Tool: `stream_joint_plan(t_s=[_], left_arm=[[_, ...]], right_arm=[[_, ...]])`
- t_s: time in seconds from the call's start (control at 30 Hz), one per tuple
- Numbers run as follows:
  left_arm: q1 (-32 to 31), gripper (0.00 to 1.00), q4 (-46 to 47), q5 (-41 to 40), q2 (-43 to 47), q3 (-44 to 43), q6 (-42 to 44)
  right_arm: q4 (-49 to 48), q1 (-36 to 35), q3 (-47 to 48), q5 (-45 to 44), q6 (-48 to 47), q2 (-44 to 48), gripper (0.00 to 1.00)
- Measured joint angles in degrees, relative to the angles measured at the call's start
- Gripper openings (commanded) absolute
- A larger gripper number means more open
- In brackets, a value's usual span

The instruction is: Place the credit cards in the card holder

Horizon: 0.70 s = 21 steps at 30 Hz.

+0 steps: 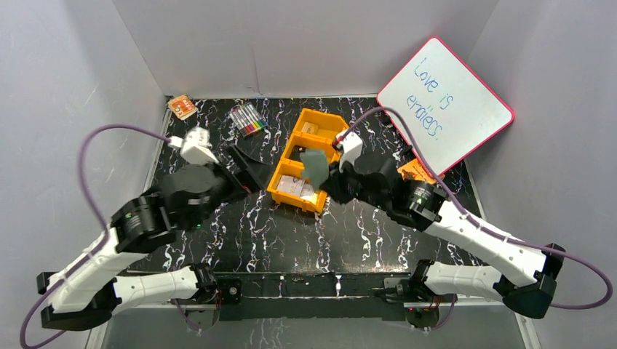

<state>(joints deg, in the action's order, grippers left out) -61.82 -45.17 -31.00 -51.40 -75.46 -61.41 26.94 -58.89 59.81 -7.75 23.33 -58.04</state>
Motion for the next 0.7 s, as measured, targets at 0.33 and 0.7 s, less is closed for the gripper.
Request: stream_joint_plan(t_s=[0.33,0.7], left_arm=[[0.0,0.91,14.1,-6.8,3.0,-4.0,12.8],[0.0,0.91,33.7,-4.5,5.9,8.3,13.7]], right_arm=[[-31.5,-0.7,-0.1,-29.8,-52.1,-4.3,0.0],[-67.6,-7.0,-17.4,-27.3,-99.6,-3.2,0.0]])
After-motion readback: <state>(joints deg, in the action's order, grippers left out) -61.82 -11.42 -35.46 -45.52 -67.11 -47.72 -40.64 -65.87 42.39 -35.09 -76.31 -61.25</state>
